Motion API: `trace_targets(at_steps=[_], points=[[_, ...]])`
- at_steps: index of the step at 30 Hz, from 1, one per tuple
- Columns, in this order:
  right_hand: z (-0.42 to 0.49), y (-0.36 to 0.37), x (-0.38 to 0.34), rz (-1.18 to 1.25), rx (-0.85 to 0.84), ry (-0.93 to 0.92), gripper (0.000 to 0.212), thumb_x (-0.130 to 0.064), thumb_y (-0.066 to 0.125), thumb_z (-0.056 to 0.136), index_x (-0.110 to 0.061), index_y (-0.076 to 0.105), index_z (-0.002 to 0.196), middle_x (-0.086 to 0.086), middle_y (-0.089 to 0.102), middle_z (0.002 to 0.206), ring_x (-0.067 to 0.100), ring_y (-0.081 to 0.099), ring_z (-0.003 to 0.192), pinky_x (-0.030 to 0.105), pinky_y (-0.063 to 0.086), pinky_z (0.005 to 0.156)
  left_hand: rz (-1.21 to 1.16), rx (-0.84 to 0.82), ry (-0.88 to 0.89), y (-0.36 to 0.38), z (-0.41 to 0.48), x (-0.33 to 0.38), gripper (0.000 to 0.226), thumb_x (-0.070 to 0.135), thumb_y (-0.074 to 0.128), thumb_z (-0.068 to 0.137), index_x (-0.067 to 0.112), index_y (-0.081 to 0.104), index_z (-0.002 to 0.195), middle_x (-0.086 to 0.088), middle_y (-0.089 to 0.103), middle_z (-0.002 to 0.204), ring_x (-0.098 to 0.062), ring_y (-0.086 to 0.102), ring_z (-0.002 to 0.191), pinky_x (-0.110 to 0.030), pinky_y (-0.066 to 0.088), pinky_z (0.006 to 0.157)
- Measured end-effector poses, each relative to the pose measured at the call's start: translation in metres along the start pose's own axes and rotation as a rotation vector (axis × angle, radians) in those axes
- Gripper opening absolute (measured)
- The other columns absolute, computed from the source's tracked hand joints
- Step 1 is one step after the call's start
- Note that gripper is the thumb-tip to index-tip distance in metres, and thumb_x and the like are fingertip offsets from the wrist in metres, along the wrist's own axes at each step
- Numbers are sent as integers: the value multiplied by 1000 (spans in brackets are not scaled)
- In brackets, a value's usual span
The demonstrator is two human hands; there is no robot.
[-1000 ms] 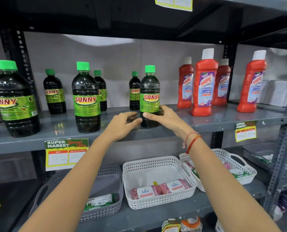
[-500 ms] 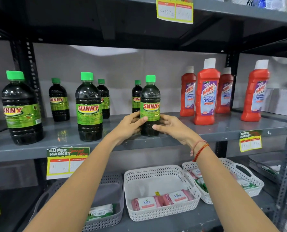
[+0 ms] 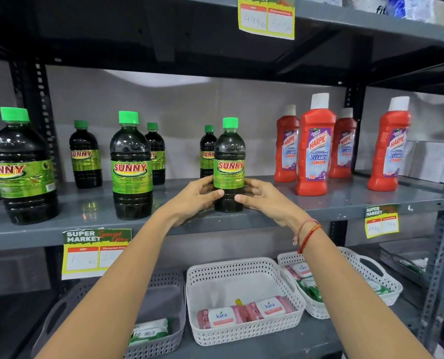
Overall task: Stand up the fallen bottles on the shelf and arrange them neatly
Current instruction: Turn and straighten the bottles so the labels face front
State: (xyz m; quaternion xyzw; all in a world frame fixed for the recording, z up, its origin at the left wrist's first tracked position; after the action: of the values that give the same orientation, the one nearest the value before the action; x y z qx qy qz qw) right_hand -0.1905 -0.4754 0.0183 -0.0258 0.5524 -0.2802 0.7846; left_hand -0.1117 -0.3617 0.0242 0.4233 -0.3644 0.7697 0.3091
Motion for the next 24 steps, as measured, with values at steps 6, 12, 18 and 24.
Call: trace_targets(at_steps=[6,12,18,24], points=[[0,-4,3,22,-15,26,53,-7,62,88,-10,43,138,12,56,133,19,54,122,26,50,95,-12,-9,-15,5,1,0,42,11,53,90,19,46,131,4,61,118,-7,57,111,-16,52,83],[-3,-5,2,4,2,9,54,-8,63,87,-9,44,138,10,57,133,18,54,122,31,46,102,-19,10,-1,4,-1,1,43,9,54,90,15,47,132,7,62,115,-3,59,105,-14,52,82],[-18,-5,-13,-29,174,-46,53,-15,69,83,-9,49,132,6,58,131,17,56,120,24,46,99,189,192,65,-4,-25,17,55,21,60,87,9,42,137,-7,53,136,-11,53,120,-31,41,106],[-64,34,-64,-180,692,-338,33,-21,75,78,-12,65,107,3,64,101,12,62,81,9,48,65,334,887,451,-81,-142,60,15,17,63,85,16,66,99,-3,69,93,-4,63,80,-12,49,67]])
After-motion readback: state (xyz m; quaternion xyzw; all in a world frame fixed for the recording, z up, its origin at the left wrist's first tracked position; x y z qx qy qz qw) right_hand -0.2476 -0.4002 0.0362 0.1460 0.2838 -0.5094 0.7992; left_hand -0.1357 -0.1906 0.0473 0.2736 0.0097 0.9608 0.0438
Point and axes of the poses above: each hand's wrist, its own z-axis towards the middle knuckle, its own y-axis out of the palm, x = y × z, the point moved 8 cm from there along z, towards the middle knuckle
